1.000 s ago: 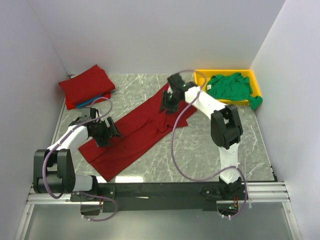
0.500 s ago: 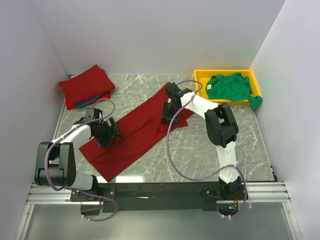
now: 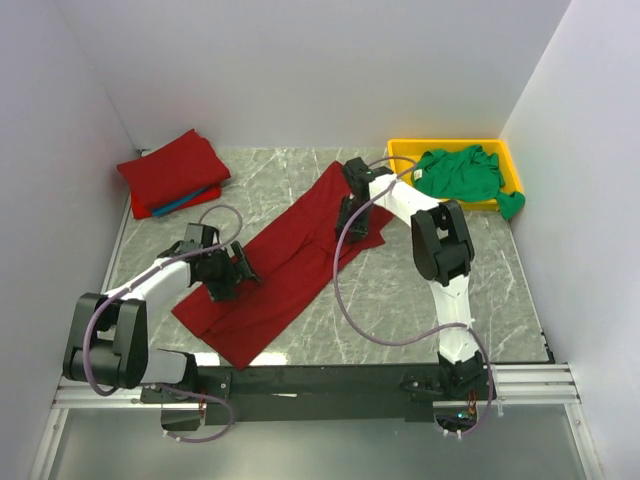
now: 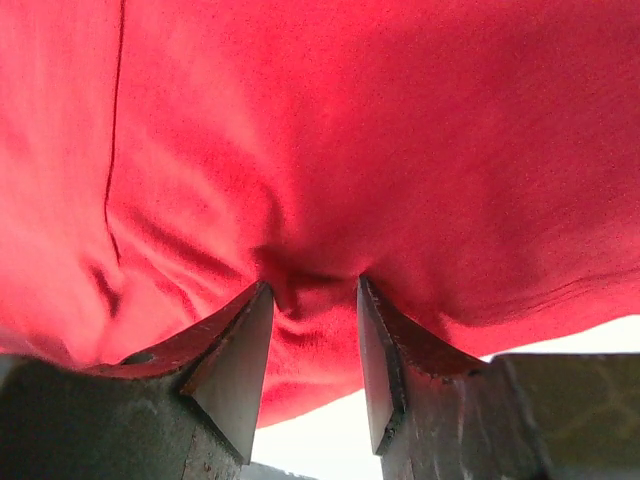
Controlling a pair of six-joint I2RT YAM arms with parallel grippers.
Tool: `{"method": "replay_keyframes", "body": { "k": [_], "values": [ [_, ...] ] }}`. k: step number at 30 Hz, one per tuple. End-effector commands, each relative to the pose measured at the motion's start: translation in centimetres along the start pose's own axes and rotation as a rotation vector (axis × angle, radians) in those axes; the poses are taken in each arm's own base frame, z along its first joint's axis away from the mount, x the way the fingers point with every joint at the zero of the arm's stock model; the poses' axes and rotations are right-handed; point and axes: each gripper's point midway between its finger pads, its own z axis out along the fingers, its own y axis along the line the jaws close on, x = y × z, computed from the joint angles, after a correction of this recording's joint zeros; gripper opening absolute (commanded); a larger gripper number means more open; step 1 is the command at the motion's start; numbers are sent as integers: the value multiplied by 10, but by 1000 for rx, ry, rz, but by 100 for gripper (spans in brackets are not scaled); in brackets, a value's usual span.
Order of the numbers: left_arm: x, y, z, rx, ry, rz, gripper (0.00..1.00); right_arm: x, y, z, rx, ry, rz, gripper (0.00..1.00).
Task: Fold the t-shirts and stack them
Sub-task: Fold the tshirt
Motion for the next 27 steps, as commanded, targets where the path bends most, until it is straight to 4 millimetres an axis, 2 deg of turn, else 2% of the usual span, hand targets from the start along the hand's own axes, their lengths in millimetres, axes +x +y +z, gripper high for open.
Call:
{"method": "replay_keyframes", "body": {
  "k": [1, 5, 17, 22, 27],
  "values": [
    [27, 5, -4, -36, 85, -30, 86, -24, -36, 14, 121, -24, 41, 47],
    [31, -2, -9, -18, 99, -30, 86, -50, -28, 18, 107, -41, 38, 46],
    [63, -14, -5, 47, 158, -84, 87, -96, -17, 33, 31, -60, 96, 46],
    [78, -31, -3, 103, 185, -81, 87, -108, -13, 29, -7, -78, 122, 46],
    [72, -43, -8, 110, 181, -21, 88, -118, -9, 12, -51, -123, 119, 50]
  ]
}}
